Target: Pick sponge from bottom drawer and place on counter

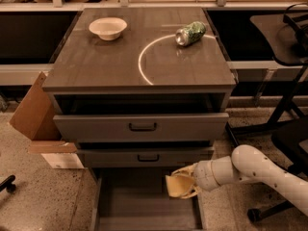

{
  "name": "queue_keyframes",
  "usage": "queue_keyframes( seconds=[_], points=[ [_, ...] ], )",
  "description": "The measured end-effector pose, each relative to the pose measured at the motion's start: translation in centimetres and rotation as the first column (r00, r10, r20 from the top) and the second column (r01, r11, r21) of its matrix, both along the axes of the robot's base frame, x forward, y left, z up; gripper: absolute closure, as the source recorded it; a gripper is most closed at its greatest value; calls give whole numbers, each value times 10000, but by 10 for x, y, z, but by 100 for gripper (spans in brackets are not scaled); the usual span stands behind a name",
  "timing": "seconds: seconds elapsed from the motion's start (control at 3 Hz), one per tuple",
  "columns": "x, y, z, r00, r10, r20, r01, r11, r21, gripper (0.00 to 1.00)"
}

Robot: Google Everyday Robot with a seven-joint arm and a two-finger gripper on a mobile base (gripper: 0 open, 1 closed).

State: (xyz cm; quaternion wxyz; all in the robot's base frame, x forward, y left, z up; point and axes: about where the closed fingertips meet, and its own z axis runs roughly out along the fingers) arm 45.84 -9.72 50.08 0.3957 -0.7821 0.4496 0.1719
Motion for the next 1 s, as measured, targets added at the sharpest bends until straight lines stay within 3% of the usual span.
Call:
queue_keyframes(
  seconds=[0.33,1.0],
  points=[
    [-5,-3,47,9986,225,472,-245,9987,442,100],
    [-6,1,54,9979,517,383,-539,9968,583,100]
  ],
)
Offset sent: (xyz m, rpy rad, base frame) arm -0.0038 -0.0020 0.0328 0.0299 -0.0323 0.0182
